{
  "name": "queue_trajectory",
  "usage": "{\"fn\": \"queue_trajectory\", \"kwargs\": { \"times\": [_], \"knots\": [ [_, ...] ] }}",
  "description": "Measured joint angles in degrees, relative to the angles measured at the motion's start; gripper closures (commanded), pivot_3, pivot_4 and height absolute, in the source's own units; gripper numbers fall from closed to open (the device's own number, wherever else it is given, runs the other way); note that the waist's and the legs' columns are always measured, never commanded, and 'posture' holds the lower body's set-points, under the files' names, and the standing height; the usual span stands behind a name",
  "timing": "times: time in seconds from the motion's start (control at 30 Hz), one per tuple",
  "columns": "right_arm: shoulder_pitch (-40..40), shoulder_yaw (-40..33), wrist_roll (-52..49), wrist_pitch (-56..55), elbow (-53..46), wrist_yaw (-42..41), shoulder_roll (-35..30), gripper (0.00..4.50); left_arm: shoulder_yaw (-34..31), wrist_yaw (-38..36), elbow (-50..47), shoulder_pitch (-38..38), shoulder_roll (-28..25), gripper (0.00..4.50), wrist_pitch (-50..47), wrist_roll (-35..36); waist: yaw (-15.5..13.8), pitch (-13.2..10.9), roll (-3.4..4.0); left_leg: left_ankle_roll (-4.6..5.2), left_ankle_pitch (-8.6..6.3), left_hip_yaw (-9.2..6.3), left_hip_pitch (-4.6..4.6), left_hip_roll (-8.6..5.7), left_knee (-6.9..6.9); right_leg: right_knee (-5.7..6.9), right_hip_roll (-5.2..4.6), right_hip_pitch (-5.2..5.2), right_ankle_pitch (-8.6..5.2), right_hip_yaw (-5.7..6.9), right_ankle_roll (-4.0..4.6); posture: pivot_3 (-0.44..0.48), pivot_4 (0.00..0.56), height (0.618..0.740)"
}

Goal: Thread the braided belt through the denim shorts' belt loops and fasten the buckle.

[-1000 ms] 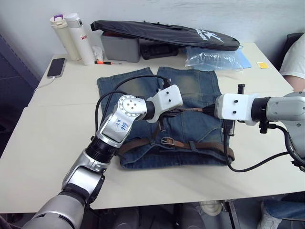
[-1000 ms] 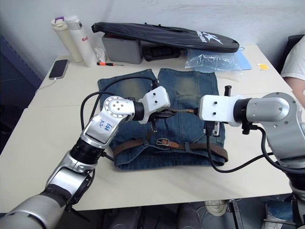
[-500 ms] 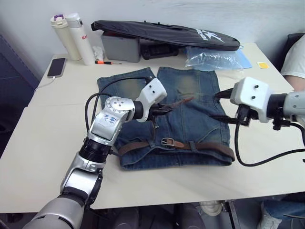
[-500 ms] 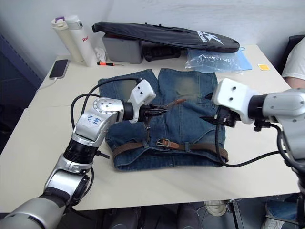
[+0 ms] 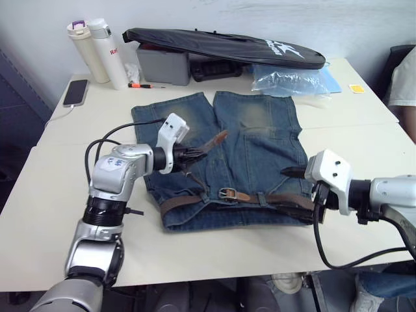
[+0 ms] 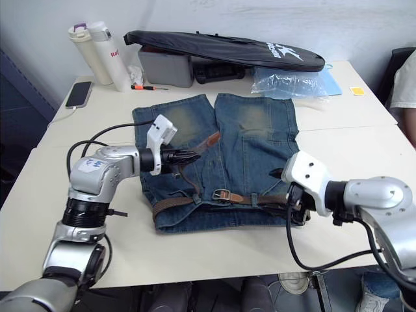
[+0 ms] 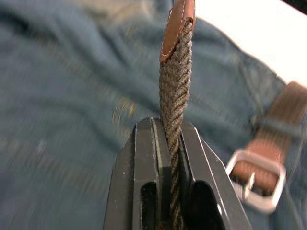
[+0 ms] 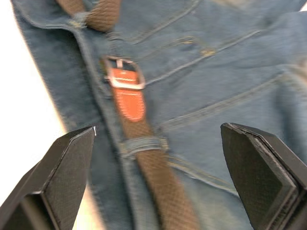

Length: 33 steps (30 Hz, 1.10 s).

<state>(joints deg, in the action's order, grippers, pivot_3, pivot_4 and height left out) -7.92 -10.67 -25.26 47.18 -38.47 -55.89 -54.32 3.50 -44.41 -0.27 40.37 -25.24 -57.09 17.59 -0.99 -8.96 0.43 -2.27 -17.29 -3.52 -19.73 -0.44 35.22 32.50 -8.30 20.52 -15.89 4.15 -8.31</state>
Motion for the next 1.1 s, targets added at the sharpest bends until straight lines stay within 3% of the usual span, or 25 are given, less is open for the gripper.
{"fn": "queue_trajectory", "kwargs": {
  "times": [0.1,0.33,0.5,0.63,1.1],
  "knots": [
    [0.50,1.94,-0.03,-0.32,-0.93,1.93,0.60,0.09,1.24,-3.00,-1.68,-2.62,-3.66,4.50,-0.46,1.27,1.51,-0.13,0.19,0.29,0.45,-2.38,-0.12,-1.30,-0.01,-0.06,-1.33,-1.05,-0.43,2.21,-0.61,0.000,0.150,0.740],
    [-1.56,8.02,2.90,-4.06,-1.19,1.95,-3.12,0.09,4.23,-7.47,-3.96,-7.22,-11.55,4.50,4.31,1.25,-0.10,-0.29,0.18,0.00,0.60,-2.07,-0.44,-1.19,0.04,0.06,-1.18,-0.24,-0.35,1.78,-0.44,0.000,0.150,0.740],
    [-3.34,18.50,16.14,-19.70,0.12,2.18,-5.38,0.09,4.77,-7.30,-5.19,-9.58,-12.26,4.50,7.17,0.45,-0.31,-0.29,0.18,-0.01,0.59,-1.85,-0.46,-1.10,-0.04,0.06,-1.10,-0.07,-0.36,1.62,-0.45,0.000,0.150,0.740],
    [-2.97,23.65,22.55,-24.59,2.22,4.48,-2.31,0.09,4.86,-6.23,-5.79,-9.63,-11.89,4.50,7.84,0.35,-0.38,-0.29,0.17,-0.01,0.59,-1.82,-0.45,-1.09,-0.02,0.08,-1.10,-0.07,-0.35,1.59,-0.43,0.000,0.150,0.740],
    [-4.69,29.62,31.14,-25.91,7.37,8.27,6.31,0.09,6.07,-5.59,-5.71,-7.82,-10.41,4.50,9.47,0.23,-0.35,-0.28,0.19,-0.08,0.63,-1.82,-0.43,-0.99,-0.01,0.14,-0.99,-0.05,-0.30,1.58,-0.34,0.000,0.150,0.740]
  ]
}}
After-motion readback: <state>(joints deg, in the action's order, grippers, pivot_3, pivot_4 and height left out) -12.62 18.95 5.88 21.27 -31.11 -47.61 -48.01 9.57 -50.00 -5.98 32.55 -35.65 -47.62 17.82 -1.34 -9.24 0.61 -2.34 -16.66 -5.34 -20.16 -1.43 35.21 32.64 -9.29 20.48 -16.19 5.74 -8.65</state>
